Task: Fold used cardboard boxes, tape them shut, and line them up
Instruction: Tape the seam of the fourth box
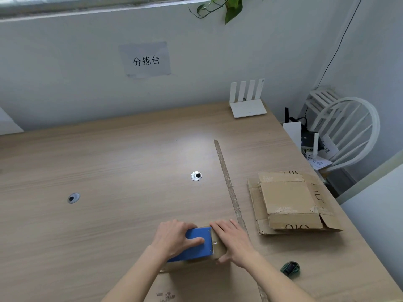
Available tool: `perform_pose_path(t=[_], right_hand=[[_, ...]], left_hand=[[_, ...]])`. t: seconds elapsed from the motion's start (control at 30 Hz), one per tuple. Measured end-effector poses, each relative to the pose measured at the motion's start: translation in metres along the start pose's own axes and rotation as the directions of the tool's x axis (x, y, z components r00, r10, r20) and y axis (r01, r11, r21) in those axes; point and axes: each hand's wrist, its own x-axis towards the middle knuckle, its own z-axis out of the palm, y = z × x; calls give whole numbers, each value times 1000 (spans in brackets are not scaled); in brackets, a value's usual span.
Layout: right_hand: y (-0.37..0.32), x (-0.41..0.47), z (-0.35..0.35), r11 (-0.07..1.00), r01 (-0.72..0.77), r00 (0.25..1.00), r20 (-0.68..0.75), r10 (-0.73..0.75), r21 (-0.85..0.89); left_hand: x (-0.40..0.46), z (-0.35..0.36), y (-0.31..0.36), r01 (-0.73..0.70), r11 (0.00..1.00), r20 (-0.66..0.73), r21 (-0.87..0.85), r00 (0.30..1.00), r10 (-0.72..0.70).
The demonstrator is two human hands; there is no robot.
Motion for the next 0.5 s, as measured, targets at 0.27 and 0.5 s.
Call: perform_pose_path(t=[0.27,0.5], right_hand=[[3,0,7,1000,0,999,-33,1,18],[2,0,6,1000,5,1000,-23,-5,-12]], left_hand=[[-51,-3,-103,144,988,78,51,986,-148],[-70,6,-118,200,980,106,-14,974,-198]])
